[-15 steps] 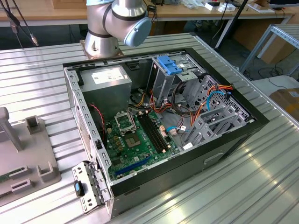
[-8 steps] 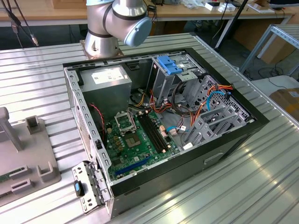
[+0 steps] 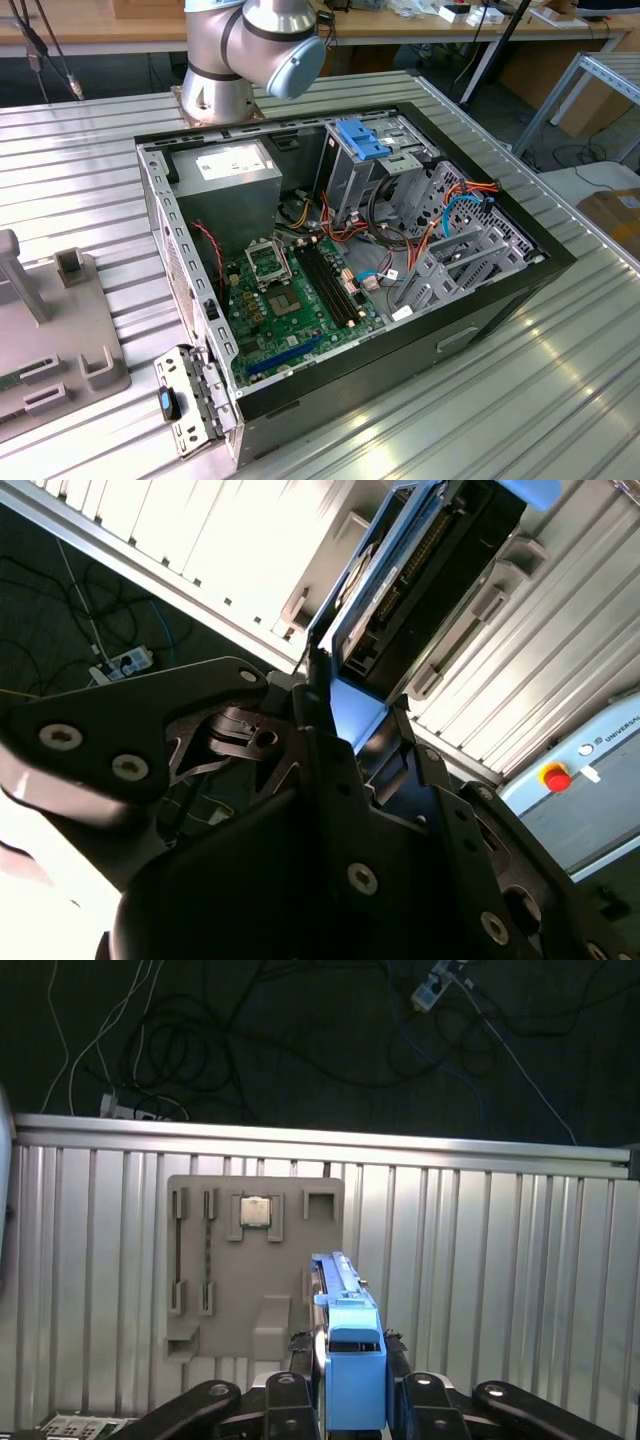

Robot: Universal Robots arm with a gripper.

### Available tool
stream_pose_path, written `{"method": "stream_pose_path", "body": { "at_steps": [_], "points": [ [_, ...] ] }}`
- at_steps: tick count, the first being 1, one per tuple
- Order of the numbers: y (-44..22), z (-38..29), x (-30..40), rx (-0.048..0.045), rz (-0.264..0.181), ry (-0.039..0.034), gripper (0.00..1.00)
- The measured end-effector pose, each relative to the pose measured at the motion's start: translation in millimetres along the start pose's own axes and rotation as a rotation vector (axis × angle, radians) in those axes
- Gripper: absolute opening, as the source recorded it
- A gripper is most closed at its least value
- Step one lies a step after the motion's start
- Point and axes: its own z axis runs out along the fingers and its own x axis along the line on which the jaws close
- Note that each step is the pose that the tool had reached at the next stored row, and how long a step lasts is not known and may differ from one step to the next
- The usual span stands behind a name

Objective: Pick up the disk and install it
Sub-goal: 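Pick up the disk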

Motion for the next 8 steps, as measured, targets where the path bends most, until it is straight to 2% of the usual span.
{"method": "stream_pose_path", "body": {
  "at_steps": [3,8],
  "points": [
    [-8.5,0.0,0.4,0.0,0.0,0.0,0.36],
    [-18.6,0.1,0.9,-0.0001,0.0,0.0,0.36]
  ]
}}
